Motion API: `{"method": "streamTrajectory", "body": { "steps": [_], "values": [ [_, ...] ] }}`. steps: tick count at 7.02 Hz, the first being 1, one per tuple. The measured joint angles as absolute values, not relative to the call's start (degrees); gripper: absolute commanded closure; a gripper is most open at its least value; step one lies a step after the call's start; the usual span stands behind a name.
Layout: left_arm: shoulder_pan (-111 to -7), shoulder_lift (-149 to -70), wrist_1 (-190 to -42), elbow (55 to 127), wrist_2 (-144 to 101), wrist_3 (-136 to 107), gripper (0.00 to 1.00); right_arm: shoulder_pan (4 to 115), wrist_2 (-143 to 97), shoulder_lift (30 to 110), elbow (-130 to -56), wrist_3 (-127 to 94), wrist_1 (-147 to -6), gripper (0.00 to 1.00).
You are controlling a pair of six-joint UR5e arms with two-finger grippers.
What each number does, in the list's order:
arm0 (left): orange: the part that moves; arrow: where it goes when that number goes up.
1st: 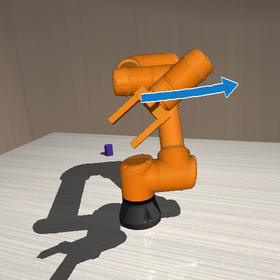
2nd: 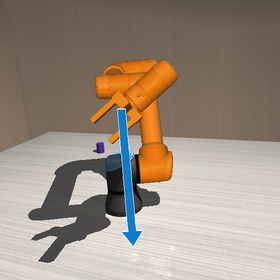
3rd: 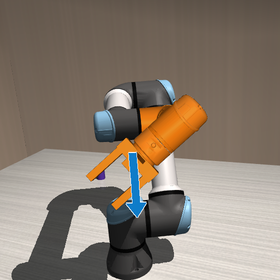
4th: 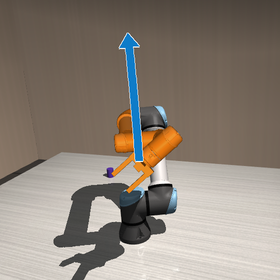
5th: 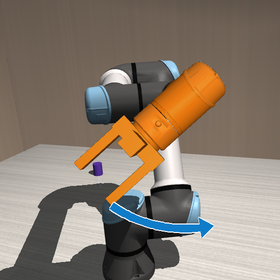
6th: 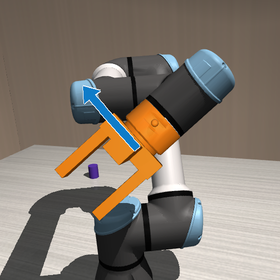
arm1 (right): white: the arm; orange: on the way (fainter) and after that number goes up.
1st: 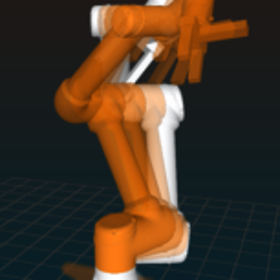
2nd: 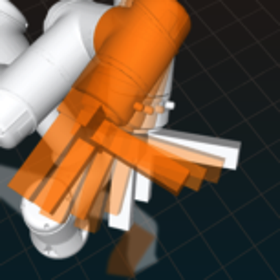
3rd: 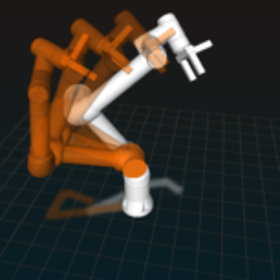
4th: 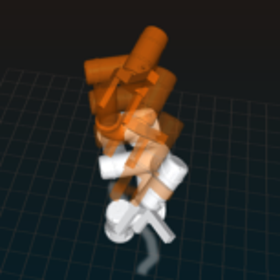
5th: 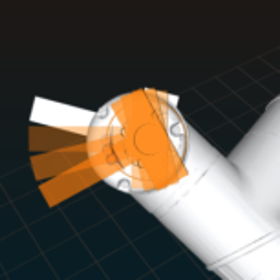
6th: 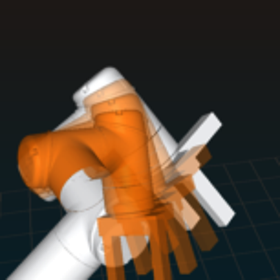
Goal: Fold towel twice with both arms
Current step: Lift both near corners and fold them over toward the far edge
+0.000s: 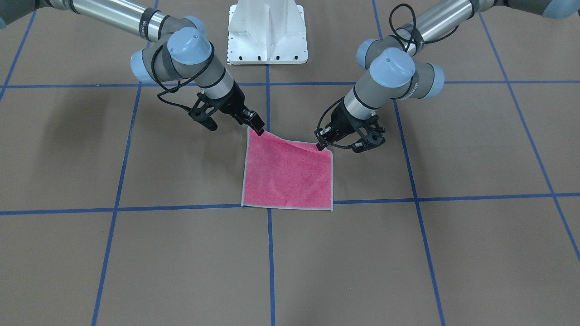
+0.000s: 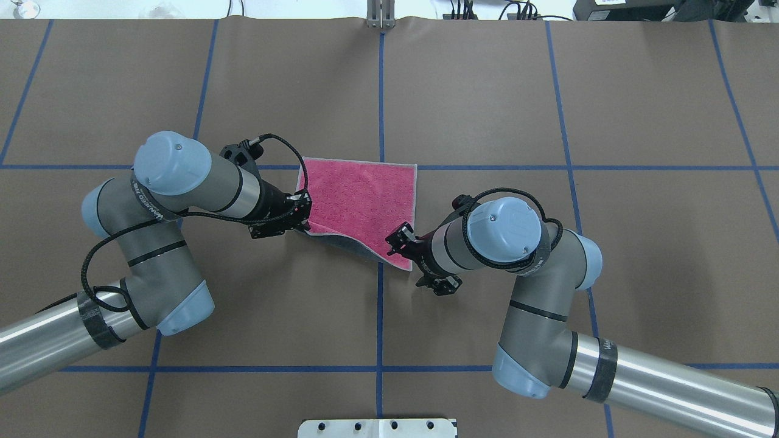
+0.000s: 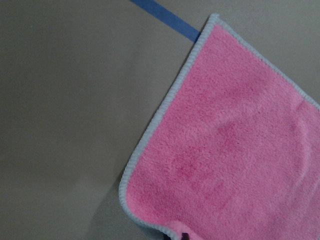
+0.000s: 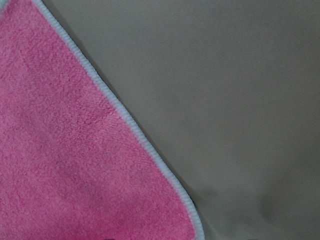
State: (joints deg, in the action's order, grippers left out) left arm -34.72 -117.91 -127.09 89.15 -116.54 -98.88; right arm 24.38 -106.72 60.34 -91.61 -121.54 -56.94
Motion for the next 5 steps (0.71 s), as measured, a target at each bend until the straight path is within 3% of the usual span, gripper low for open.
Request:
{"method": "streamTrajectory", "body": {
  "steps": [1,2,3,4,5],
  "values": [
    [-34.71,-117.94,-127.09,89.14,-116.54,-98.88,1.00,24.35,-106.66,60.36,-91.51,-121.50,-56.90,0.35],
    [-34.67,-117.94,-127.09,89.02,-116.54,-98.88,1.00,24.35,-106.63,60.34,-91.39,-121.49,-56.88,0.55],
    [-34.64,-117.95,-127.09,88.86,-116.54,-98.88,1.00,24.35,-106.62,60.27,-91.29,-121.56,-56.89,0.92],
    [-34.64,-117.95,-127.09,88.75,-116.54,-98.88,1.00,24.35,-106.61,60.20,-91.26,-121.66,-56.92,1.00],
    [-34.64,-117.95,-127.09,88.72,-116.54,-98.88,1.00,24.35,-106.63,60.18,-91.26,-121.69,-56.94,1.00]
  ]
}}
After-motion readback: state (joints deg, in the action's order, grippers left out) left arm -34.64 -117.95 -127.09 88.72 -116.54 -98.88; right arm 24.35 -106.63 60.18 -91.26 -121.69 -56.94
